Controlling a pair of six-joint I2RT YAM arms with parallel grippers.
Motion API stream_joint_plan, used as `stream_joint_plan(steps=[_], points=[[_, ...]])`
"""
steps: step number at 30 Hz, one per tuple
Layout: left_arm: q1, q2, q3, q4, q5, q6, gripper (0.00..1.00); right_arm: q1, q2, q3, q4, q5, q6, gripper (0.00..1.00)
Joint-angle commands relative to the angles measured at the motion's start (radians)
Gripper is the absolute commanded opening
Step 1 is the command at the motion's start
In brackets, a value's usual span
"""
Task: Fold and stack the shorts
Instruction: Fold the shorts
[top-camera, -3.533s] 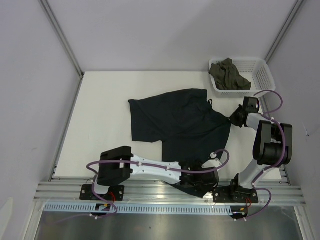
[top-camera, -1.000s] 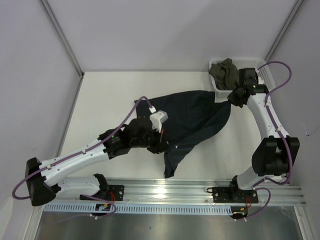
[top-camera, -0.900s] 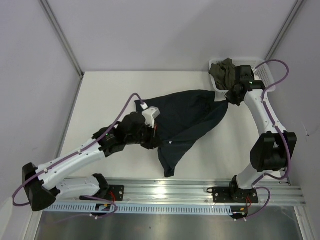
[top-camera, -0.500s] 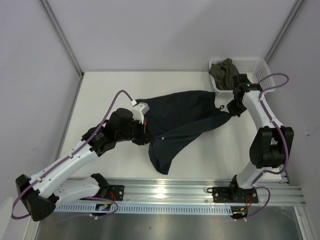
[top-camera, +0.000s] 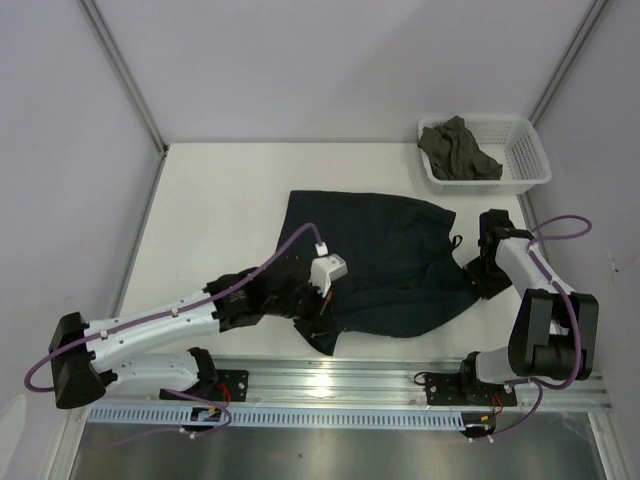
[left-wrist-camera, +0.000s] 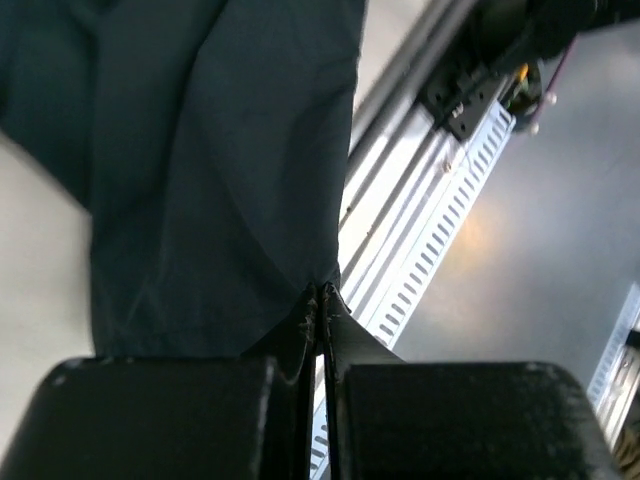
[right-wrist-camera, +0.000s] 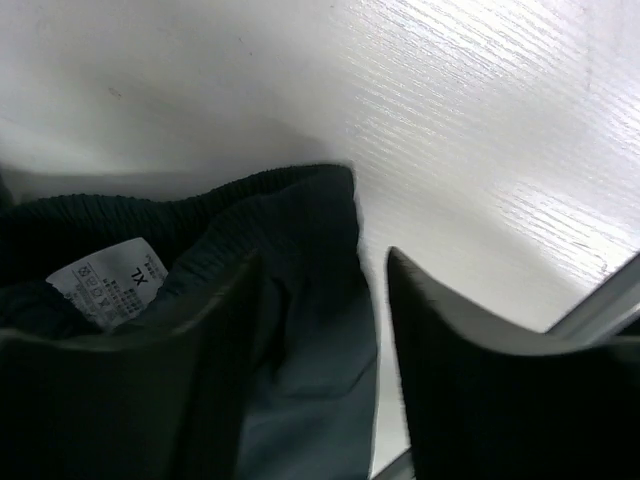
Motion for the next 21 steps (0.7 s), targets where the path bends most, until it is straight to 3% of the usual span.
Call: stream_joint_plan(steps=[1,2,8,13,14,16,17,18,21], points=[[-0.094,0.025,-0.002,0.094,-0.039,-0.008,0.0,-0.014,-0.081,-0.037,0.118,0.031,-0.042,0.61],[-0.108,0.033,0.002,0.1,-0.049,-0.005,0.0,-0.018,-0.096,-0.041,0.13,0.047,-0.043,0.66],[-0.163,0.069,0.007,0.105,-0.073,0.0,0.0,-0.018,-0.208,-0.011,0.231,0.023,-0.193,0.66],[-0.171,0.068,0.01,0.102,-0.078,0.003,0.0,-0.008,-0.34,-0.06,0.447,-0.236,-0.35,0.54],[-0.171,0.066,0.015,0.1,-0.079,0.003,0.0,-0.008,-0.347,-0.072,0.505,-0.326,-0.362,0.4],[-0.172,0.057,0.021,0.089,-0.085,0.004,0.0,-0.005,-0.306,-0.063,0.53,-0.4,-0.398,0.26],[-0.172,0.054,0.022,0.085,-0.089,0.004,0.0,-0.005,-0.279,-0.052,0.536,-0.461,-0.407,0.04],[-0.172,0.051,0.033,0.08,-0.09,0.007,0.0,-0.005,-0.25,-0.031,0.538,-0.488,-0.417,0.0],[-0.172,0.037,0.041,0.057,-0.098,0.012,0.0,0.001,-0.167,-0.017,0.57,-0.595,-0.434,0.0]])
